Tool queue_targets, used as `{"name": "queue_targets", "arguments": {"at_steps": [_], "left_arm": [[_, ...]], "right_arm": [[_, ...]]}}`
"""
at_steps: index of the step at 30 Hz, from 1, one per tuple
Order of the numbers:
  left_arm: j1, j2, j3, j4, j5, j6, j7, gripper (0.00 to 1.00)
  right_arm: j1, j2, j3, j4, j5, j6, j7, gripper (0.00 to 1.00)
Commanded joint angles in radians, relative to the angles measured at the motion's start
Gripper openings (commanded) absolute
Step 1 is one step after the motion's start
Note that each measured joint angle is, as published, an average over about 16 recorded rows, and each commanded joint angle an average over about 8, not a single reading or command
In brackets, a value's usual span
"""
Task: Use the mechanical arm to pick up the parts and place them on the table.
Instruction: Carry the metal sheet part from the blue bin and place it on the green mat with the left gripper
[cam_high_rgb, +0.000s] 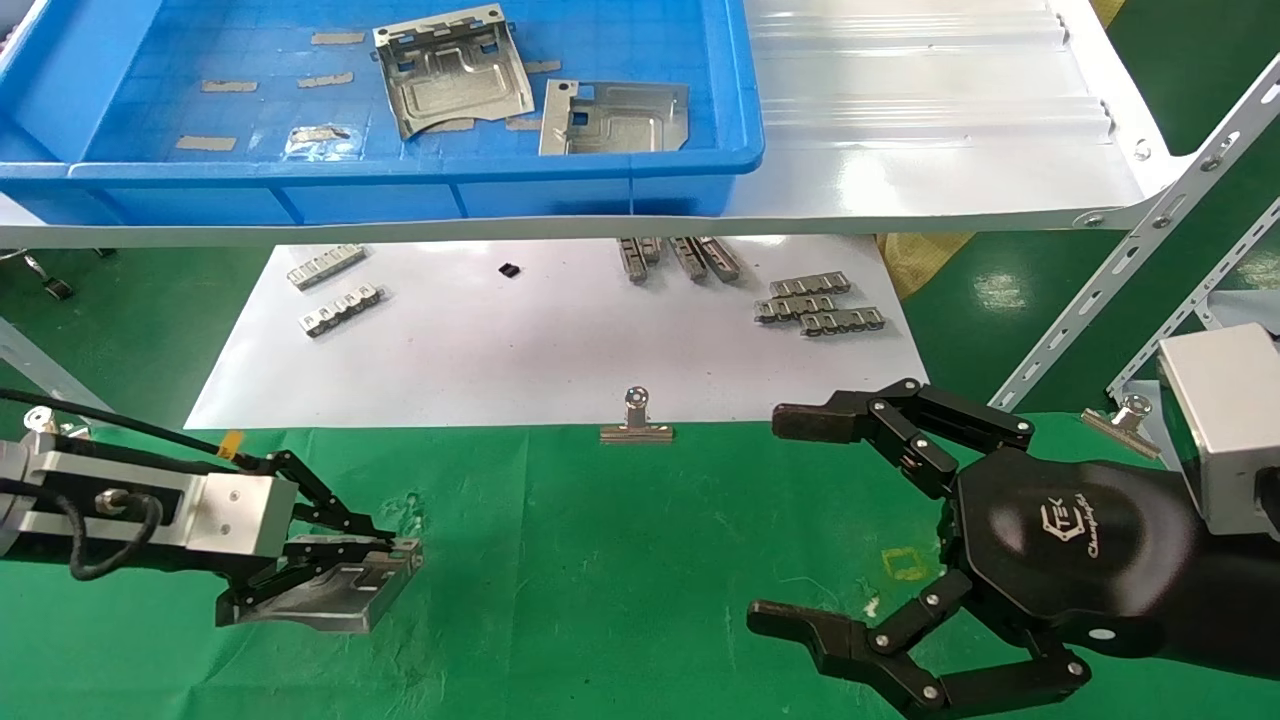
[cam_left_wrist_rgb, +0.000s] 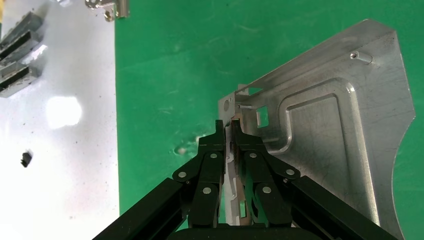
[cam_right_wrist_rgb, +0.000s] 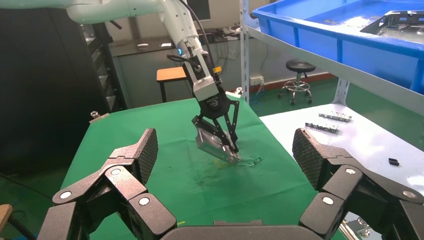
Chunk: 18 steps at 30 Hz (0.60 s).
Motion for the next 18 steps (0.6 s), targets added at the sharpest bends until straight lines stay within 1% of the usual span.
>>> {"name": "queue_targets", "arguments": {"at_steps": [1,2,3,11,18], "left_arm": [[0.005,-0.005,0.000,-0.011,0.004,-0.013,-0.004,0.79],[0.008,-0.007,0.000,-0.018,0.006,-0.020,-0.007,0.91],[0.011,-0.009,0.000,-0.024,0.007,-0.027,-0.012,0.99],[0.035,-0.024,-0.003,-0.068,0.008,-0.079,-0.045,1.00],[0.041,-0.036,-0.003,-0.094,0.004,-0.086,-0.078,1.00]], "right_arm": [[0.000,0.000,0.000,0.000,0.000,0.000,0.000,1.00],[0.000,0.000,0.000,0.000,0.000,0.000,0.000,1.00],[0.000,0.000,0.000,0.000,0.000,0.000,0.000,1.00],[0.000,0.000,0.000,0.000,0.000,0.000,0.000,1.00],[0.000,0.000,0.000,0.000,0.000,0.000,0.000,1.00]]}}
